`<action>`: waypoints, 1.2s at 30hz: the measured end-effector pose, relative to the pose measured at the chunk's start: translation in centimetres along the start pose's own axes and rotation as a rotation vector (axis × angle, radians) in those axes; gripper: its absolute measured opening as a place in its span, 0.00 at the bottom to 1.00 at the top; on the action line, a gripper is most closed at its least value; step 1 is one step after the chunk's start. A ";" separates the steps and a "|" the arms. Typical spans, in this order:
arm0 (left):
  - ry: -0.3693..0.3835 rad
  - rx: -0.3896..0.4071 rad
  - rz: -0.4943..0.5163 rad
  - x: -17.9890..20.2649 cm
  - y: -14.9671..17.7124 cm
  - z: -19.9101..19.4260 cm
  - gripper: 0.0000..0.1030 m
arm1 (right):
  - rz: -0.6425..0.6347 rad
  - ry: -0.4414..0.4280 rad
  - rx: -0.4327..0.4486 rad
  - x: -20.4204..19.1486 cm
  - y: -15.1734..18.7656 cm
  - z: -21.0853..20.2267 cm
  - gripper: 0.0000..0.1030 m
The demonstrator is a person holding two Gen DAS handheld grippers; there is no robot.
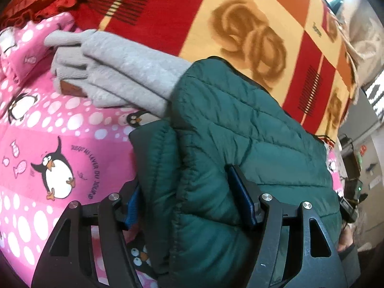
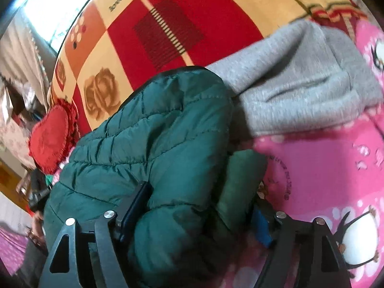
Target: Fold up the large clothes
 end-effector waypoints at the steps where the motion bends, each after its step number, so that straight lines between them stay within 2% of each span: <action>1: -0.008 0.004 0.015 0.3 0.0 -0.1 0.64 | 0.000 0.000 0.000 0.1 0.2 -0.2 0.73; 4: -0.003 0.011 0.011 0.2 -0.2 0.2 0.64 | -0.007 0.011 0.000 -0.2 0.3 -0.3 0.73; 5: 0.001 0.012 0.003 0.1 -0.2 0.3 0.59 | -0.014 0.018 -0.001 -0.5 0.3 -0.4 0.72; 6: 0.000 0.016 0.002 0.1 -0.2 0.3 0.54 | -0.030 0.028 -0.009 -0.9 0.3 -0.5 0.68; 8: -0.020 0.028 0.021 0.4 -0.1 0.2 0.37 | -0.071 0.038 -0.016 -1.7 0.2 -1.0 0.51; 11: -0.078 0.060 0.055 1.2 -0.1 -0.6 0.28 | -0.139 0.074 0.022 -3.3 -0.3 -2.1 0.36; 14: -0.115 0.118 0.063 2.2 -0.2 -2.3 0.25 | -0.203 0.113 0.104 -4.9 -0.8 -4.3 0.30; 17: -0.112 0.170 0.061 3.3 -0.3 -4.2 0.24 | -0.258 0.141 0.175 -7.2 -1.1 -6.7 0.27; 21: -0.095 0.194 0.072 5.0 -0.1 -6.7 0.24 | -0.307 0.151 0.235 -9.6 -1.1 -9.6 0.27; 27: -0.020 0.260 0.065 7.6 3.0 -11.9 0.24 | -0.338 0.124 0.299 -11.3 0.8 -15.5 0.27; 32: 0.019 0.237 0.059 8.8 6.6 -13.3 0.24 | -0.387 0.127 0.289 -10.7 4.3 -18.1 0.26; 36: 0.020 0.184 0.045 8.9 9.8 -12.2 0.24 | -0.380 0.124 0.227 -8.4 5.9 -17.0 0.26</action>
Point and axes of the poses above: each gripper's, at about its wrist camera, not at the fingertips, and z roughly the way its jaws point, x to its right, y to its underside, the point moved 7 cm from there along z, roughly the way its jaws point, and after that the axes turned 9 degrees about -x, right-handed, at the moved point
